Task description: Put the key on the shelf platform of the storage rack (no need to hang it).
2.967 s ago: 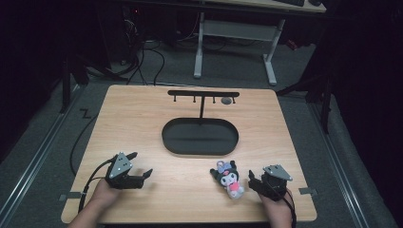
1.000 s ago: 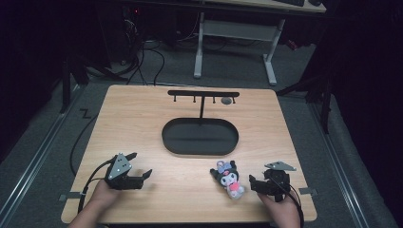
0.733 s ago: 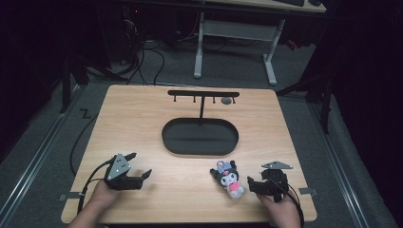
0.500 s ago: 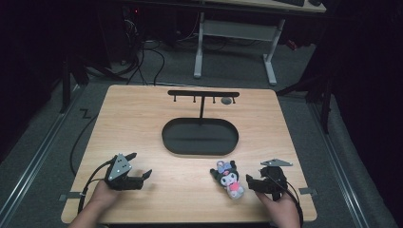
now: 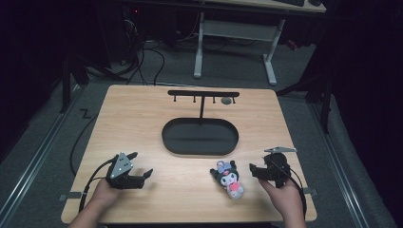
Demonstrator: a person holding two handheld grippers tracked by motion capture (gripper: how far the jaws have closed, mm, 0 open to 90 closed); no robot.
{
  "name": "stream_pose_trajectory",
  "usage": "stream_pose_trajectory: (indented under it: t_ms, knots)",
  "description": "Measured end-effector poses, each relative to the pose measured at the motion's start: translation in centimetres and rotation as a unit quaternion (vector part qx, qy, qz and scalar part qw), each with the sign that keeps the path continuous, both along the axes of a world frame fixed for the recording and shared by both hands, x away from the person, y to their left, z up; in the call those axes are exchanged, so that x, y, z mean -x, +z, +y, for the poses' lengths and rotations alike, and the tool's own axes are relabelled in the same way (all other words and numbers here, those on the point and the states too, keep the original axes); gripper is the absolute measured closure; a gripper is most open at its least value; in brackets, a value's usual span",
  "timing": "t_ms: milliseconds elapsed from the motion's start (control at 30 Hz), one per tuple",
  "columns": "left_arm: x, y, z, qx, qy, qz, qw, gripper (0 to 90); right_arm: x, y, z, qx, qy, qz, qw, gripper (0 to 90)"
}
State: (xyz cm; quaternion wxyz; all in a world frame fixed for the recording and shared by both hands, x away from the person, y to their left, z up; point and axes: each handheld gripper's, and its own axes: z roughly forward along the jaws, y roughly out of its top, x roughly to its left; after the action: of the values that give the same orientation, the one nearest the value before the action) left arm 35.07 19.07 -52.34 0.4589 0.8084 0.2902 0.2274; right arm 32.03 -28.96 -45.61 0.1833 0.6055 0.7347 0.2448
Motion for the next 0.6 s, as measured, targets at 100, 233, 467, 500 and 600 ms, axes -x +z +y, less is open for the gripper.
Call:
stream_pose_trajectory:
  t_ms: [100, 233, 467, 500, 600]
  knots:
    - [-0.1, 0.0, 0.0, 0.002, 0.0, 0.003, 1.0, 15.4, 0.7, -0.4, -0.2, -0.005, 0.0, 0.015, 0.9999, 29.6]
    - [0.2, 0.0, 0.0, -0.001, -0.007, -0.005, 1.0, 15.4, 1.7, -1.0, 0.5, -0.01, 0.021, 0.054, 0.9982, 22.8]
    - [0.3, 0.0, 0.2, 0.005, -0.007, -0.005, 1.0, 15.4, 1.7, -0.6, 2.7, 0.003, 0.057, 0.074, 0.9956, 21.8]
    - [0.3, 0.0, 0.2, 0.005, -0.007, -0.005, 1.0, 15.4, 1.7, -0.6, 2.9, 0.004, 0.058, 0.076, 0.9954, 21.8]
    - [0.2, 0.0, 0.1, 0.002, -0.007, -0.004, 1.0, 15.4, 1.9, -0.5, 3.5, 0.007, 0.066, 0.073, 0.9951, 22.2]
